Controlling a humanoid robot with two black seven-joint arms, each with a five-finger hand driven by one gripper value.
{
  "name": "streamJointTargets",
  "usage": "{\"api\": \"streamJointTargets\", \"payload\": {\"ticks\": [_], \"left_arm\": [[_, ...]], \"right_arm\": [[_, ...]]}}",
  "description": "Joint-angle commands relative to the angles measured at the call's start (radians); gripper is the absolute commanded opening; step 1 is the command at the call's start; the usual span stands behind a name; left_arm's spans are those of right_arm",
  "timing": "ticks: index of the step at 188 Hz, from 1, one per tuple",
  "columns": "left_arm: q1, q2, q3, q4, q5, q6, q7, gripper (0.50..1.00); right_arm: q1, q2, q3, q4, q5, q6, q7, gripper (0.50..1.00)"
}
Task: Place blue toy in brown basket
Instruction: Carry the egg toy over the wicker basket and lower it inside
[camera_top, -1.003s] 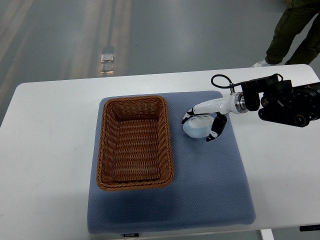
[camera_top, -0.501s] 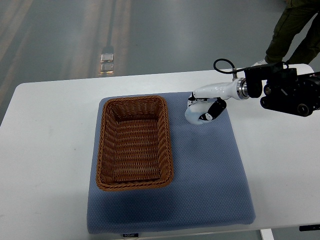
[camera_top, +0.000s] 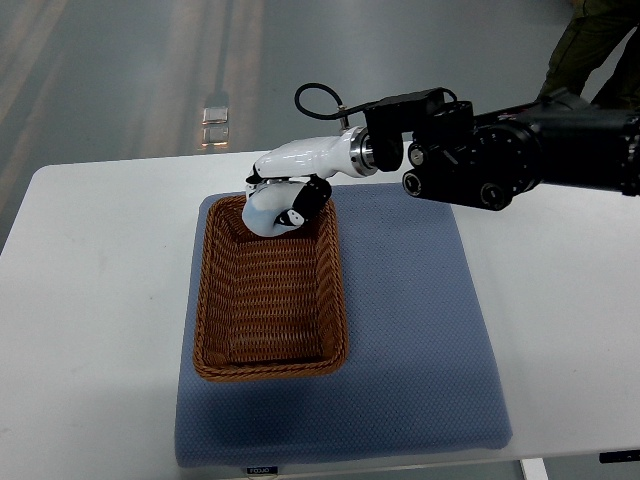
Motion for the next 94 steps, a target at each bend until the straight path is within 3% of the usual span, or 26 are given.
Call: {"api": "streamJointTargets", "payload": {"ticks": [1, 23, 47, 94], "left_arm": [[0.0, 0.0, 0.0, 0.0, 0.0, 0.0, 0.0, 1.0], [0.002, 0.0, 0.0, 0.0, 0.0, 0.0, 0.0, 1.0], [0.002, 0.0, 0.0, 0.0, 0.0, 0.0, 0.0, 1.0], [0.0, 0.0, 0.0, 0.001, 0.0, 0.0, 0.0, 1.0]], "right_arm": [[-0.029, 0.029, -0.015, -0.032, 0.001, -0.011, 0.0, 0.654], [-0.067, 0.029, -0.024, -0.064, 0.004, -0.054, 0.003, 0.784], [-0.07, 0.029, -0.012, -0.065, 0.016, -0.059, 0.003, 0.858], [-0.07, -0.002, -0.005, -0.068, 0.176, -0.071, -0.005, 0.897]]}}
